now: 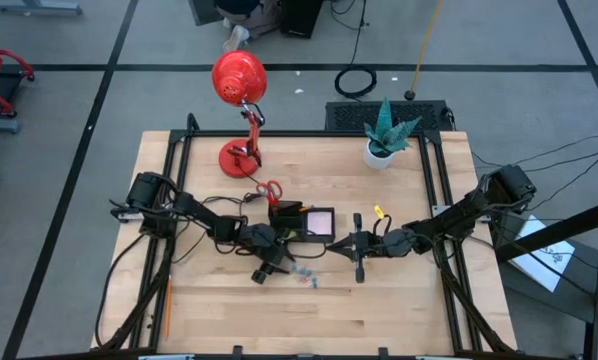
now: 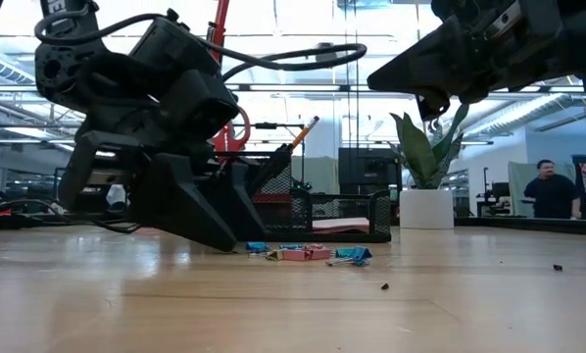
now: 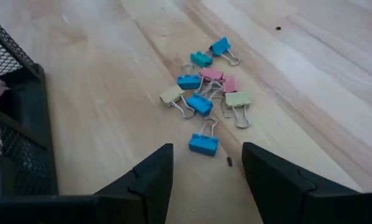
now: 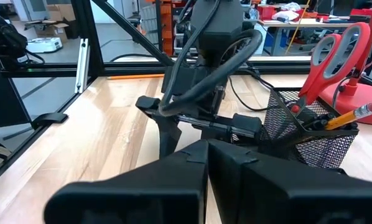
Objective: Pick and place office supplies into organizer
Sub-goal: Put the blue binder clip into the black desk organizer
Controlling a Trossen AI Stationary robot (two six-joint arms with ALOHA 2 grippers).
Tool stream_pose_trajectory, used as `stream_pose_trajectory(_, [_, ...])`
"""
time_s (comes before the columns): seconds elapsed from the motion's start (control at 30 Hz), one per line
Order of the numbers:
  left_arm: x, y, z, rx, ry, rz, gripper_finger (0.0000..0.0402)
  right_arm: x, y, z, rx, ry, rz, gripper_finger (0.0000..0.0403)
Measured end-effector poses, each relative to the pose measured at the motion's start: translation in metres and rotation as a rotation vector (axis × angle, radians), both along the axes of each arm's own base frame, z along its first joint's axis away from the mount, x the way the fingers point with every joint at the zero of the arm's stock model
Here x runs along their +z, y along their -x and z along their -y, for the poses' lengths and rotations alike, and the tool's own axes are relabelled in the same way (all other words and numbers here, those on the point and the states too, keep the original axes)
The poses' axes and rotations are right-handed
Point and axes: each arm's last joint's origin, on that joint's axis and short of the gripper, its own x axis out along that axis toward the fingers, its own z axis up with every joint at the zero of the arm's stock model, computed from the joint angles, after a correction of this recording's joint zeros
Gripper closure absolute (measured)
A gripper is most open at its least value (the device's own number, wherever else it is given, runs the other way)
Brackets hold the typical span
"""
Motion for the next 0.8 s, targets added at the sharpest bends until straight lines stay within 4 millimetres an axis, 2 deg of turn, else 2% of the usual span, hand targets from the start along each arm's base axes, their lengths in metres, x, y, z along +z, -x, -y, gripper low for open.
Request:
stream_pose_trajectory(0.37, [0.003, -0.002, 0.009, 0.079, -0.027, 0.029, 0.0204, 0.0, 0.0, 0.0, 0.0, 0.009, 0.0, 0.0399])
stream_pose_trajectory(0.47, [-0.002, -0.003, 0.011, 0.082, -0.033, 0.021, 0.0204, 0.0, 0.0, 0.0, 0.001, 0.009, 0.001, 0.0399])
stream_pose_trajectory(0.7, [-0.02, -0.022, 0.015, 0.093, -0.004, -0.006, 0.0204, 0.0, 0.0, 0.0, -0.001, -0.006, 0.002, 0.0399])
stream_pose_trajectory(0.8, [-0.021, -0.023, 0.014, 0.096, -0.007, -0.012, 0.0204, 0.0, 0.0, 0.0, -0.002, -0.01, 0.002, 0.0399])
